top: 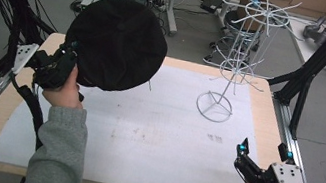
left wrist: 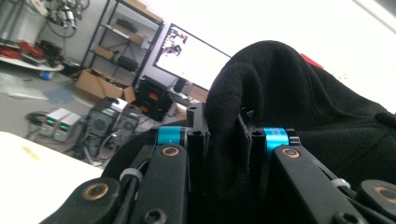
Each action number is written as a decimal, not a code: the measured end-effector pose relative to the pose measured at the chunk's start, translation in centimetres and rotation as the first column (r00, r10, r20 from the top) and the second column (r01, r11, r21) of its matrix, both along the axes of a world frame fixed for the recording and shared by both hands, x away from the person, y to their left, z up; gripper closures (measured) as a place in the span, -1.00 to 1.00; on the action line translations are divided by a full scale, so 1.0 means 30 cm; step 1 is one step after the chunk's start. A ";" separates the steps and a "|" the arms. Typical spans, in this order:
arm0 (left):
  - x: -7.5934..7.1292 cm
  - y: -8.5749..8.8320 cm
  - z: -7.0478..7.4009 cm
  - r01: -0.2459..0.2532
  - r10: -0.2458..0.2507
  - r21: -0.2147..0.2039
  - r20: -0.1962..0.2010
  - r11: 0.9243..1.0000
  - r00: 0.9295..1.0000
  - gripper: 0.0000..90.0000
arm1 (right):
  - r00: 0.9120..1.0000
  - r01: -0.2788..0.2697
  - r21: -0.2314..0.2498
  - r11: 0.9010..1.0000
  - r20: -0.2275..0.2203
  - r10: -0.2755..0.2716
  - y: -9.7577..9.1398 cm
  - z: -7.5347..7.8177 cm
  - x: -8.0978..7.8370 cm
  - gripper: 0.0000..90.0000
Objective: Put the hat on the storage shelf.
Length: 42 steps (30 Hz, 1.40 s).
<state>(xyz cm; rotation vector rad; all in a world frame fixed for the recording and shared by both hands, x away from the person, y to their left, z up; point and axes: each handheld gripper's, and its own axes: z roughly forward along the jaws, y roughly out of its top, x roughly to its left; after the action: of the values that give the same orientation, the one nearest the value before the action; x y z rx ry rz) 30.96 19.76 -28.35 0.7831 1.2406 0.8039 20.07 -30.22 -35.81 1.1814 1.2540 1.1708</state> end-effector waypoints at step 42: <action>-0.010 -0.318 0.206 0.173 -0.170 -0.028 0.100 0.984 0.980 0.71 | 0.999 -0.033 0.006 0.999 0.030 0.033 0.012 0.015 -0.013 -0.90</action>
<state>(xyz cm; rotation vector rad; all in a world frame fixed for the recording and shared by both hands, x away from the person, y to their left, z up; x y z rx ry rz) 30.67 10.22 -22.18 0.8006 1.0819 0.6695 19.69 -29.85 -35.35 1.1483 1.2518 1.2134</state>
